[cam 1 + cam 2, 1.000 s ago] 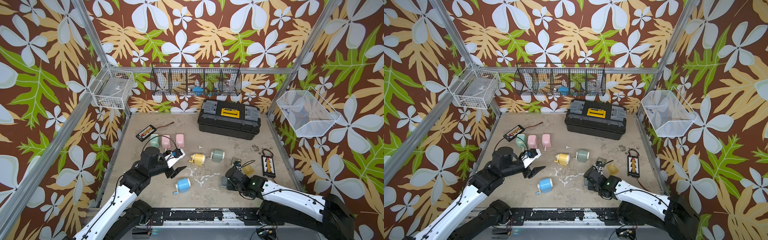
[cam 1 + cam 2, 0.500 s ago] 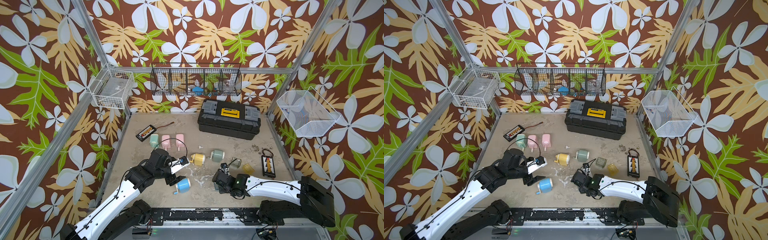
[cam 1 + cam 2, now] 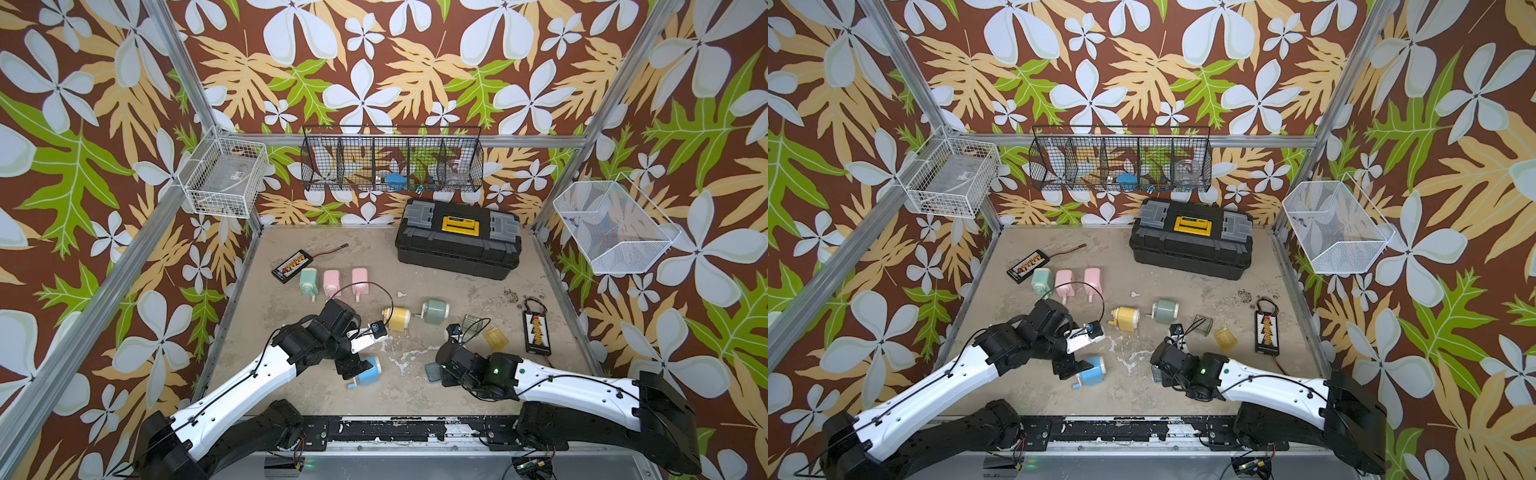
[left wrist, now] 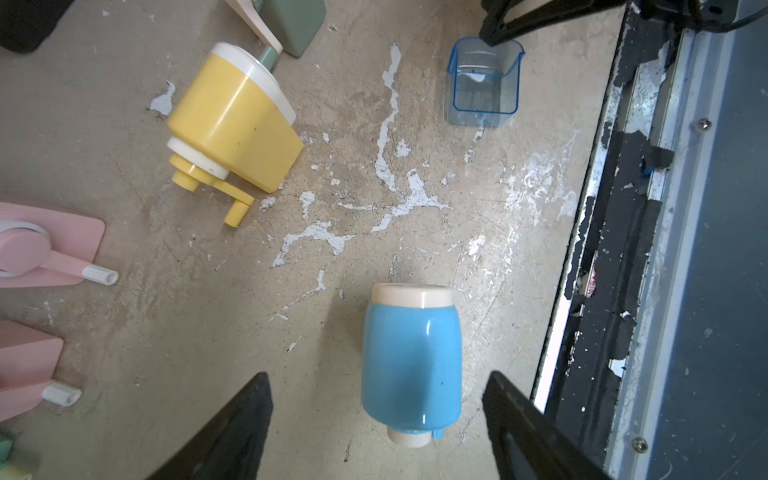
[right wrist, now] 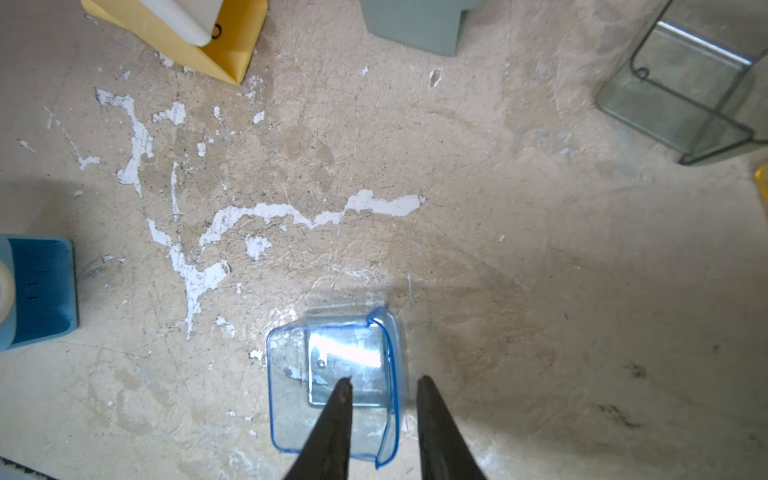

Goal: Put the tray back into the pencil sharpener
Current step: Move the container to the center of the board, then pick up the pencil sharpener from the center of the board.

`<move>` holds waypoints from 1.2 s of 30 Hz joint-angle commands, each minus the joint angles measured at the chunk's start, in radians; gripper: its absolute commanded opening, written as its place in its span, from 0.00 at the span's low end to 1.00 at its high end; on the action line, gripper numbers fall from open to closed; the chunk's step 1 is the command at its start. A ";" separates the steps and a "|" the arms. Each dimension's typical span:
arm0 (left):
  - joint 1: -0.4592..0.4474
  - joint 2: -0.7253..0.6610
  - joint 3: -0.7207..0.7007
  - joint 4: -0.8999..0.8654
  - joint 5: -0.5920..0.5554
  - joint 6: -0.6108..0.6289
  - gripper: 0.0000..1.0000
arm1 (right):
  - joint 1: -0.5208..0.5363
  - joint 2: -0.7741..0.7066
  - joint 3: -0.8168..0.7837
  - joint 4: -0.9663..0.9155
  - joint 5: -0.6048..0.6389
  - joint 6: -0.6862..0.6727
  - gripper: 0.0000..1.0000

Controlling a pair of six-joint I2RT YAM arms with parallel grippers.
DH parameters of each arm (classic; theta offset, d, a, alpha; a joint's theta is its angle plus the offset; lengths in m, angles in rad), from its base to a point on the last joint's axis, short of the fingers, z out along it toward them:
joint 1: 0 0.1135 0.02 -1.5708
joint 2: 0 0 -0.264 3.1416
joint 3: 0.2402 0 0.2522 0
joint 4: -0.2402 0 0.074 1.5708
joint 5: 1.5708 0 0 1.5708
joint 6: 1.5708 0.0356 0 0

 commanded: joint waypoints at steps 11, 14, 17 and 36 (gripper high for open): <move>-0.068 0.151 -0.005 -0.019 -0.062 -0.054 0.83 | -0.001 -0.227 -0.100 0.058 0.047 0.008 0.34; -0.074 0.182 -0.018 -0.014 -0.078 -0.059 0.81 | -0.002 -0.230 -0.103 0.057 0.046 0.012 0.34; -0.081 0.206 -0.023 0.003 -0.075 -0.059 0.79 | -0.001 -0.227 -0.101 0.058 0.044 0.009 0.34; -0.089 0.294 -0.038 0.042 -0.071 -0.023 0.54 | -0.001 -0.246 -0.106 0.043 0.051 0.025 0.33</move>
